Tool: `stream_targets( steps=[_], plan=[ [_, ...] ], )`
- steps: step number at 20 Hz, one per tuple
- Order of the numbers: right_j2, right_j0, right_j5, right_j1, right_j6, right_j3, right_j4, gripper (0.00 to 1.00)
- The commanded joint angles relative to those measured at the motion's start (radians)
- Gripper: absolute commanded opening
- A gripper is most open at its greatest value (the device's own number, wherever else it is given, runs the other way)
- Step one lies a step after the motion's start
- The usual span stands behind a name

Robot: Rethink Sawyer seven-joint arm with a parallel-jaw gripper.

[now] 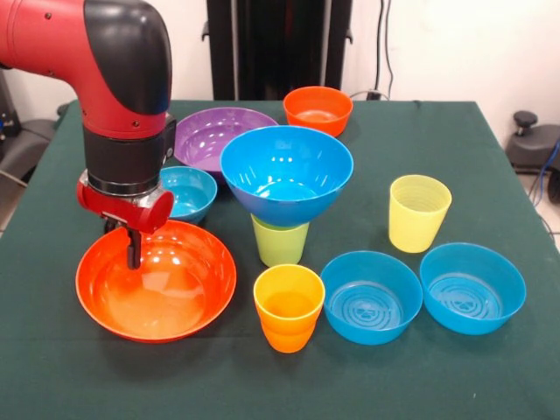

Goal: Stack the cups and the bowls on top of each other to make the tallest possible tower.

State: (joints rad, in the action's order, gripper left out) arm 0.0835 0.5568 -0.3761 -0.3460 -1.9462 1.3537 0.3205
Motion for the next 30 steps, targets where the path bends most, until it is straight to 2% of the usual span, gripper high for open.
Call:
stream_targets(
  steps=[1, 10, 19, 27, 30],
  plan=[
    [0.091, 0.001, -0.030, 0.048, -0.024, 0.044, -0.013, 0.00],
    [0.210, 0.092, -0.071, 0.037, 0.023, 0.104, -0.077, 0.00],
    [0.284, 0.143, -0.153, -0.023, 0.099, 0.134, -0.076, 0.00],
    [0.343, 0.188, -0.177, -0.065, 0.088, 0.184, -0.097, 0.00],
    [0.374, 0.210, -0.153, -0.075, 0.084, 0.204, -0.096, 0.00]
  ],
)
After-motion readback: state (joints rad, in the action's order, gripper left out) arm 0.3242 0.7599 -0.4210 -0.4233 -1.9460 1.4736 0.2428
